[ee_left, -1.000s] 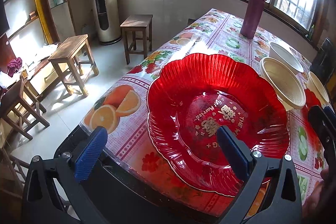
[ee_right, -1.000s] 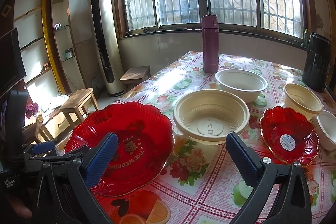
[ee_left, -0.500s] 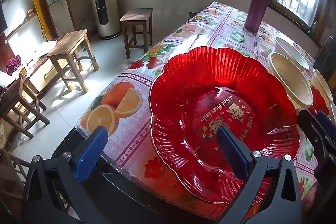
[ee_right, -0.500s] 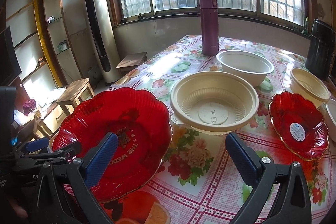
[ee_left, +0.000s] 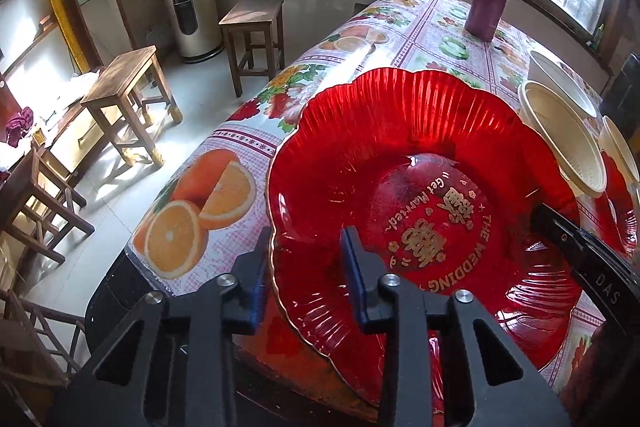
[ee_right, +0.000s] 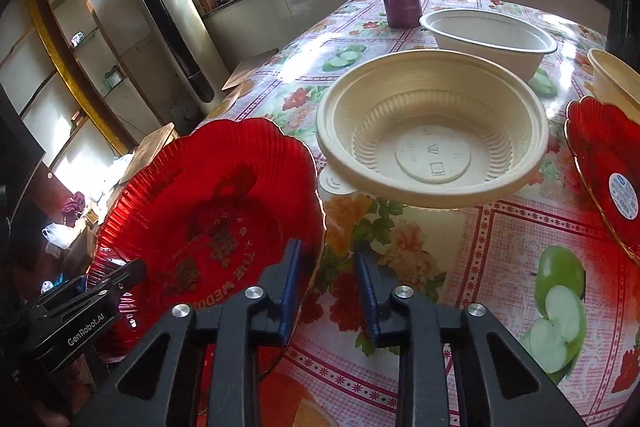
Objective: Organize plates and bowls
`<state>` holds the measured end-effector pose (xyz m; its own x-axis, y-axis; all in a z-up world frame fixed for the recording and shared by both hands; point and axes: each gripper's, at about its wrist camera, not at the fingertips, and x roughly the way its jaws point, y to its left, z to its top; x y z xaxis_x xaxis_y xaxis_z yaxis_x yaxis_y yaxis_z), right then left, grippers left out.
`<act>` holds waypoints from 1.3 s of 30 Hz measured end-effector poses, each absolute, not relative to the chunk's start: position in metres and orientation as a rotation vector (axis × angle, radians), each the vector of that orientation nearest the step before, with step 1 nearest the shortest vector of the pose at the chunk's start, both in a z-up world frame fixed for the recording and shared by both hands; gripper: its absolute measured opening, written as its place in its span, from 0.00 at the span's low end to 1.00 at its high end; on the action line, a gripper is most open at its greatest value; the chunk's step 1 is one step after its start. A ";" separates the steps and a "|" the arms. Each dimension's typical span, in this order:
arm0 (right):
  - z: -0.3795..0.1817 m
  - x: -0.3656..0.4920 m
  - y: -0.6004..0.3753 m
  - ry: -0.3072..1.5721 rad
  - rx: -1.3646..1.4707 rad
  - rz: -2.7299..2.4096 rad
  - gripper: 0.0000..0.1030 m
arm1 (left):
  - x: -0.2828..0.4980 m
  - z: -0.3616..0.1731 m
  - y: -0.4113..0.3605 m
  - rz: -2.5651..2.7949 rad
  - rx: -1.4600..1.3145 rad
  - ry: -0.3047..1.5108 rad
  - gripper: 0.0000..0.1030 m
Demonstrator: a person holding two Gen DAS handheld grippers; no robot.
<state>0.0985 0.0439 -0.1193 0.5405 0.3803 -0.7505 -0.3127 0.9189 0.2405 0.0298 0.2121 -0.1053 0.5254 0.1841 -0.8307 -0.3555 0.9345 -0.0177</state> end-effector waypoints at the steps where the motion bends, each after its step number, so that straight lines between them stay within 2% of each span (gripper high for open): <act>1: -0.118 0.097 0.047 0.906 0.070 0.425 0.13 | 0.031 -0.106 0.210 0.319 -0.190 0.969 0.25; 2: -0.117 0.095 0.050 0.897 0.054 0.432 0.09 | 0.031 -0.106 0.209 0.319 -0.186 0.969 0.25; 17: -0.115 0.069 0.054 0.905 0.050 0.476 0.09 | -0.002 -0.103 0.212 0.344 -0.196 0.994 0.25; 21: -0.106 0.066 0.051 0.910 0.068 0.488 0.14 | -0.010 -0.101 0.214 0.350 -0.242 1.002 0.25; 22: -0.101 0.064 0.047 0.893 0.064 0.483 0.19 | -0.014 -0.097 0.213 0.358 -0.233 0.985 0.25; 23: -0.097 0.059 0.042 0.871 0.057 0.478 0.25 | -0.020 -0.092 0.212 0.368 -0.215 0.959 0.28; 24: -0.091 0.056 0.035 0.845 0.058 0.474 0.37 | -0.026 -0.086 0.211 0.384 -0.196 0.929 0.36; 25: -0.085 0.052 0.026 0.813 0.068 0.470 0.44 | -0.033 -0.080 0.209 0.403 -0.175 0.897 0.40; 29: -0.063 0.036 -0.019 0.690 0.107 0.452 0.52 | -0.065 -0.046 0.193 0.412 -0.106 0.727 0.59; 31: -0.053 0.030 -0.047 0.635 0.116 0.414 0.63 | -0.072 -0.027 0.179 0.355 -0.099 0.656 0.67; 32: -0.049 0.028 -0.061 0.612 0.123 0.396 0.65 | -0.071 -0.017 0.169 0.320 -0.096 0.627 0.76; 33: -0.045 0.028 -0.077 0.593 0.131 0.373 0.69 | -0.069 -0.009 0.158 0.283 -0.092 0.603 0.81; 36: -0.036 0.026 -0.120 0.563 0.142 0.301 0.74 | -0.053 0.006 0.118 0.151 -0.057 0.583 0.81; 39: -0.032 0.028 -0.160 0.551 0.145 0.228 0.75 | -0.020 0.003 0.081 -0.007 -0.079 0.693 0.81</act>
<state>0.0280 -0.1602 -0.0316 0.8279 0.2526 -0.5008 -0.1750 0.9646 0.1972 -0.0200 0.0814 0.0026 0.7692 -0.0325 -0.6382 -0.0201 0.9970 -0.0750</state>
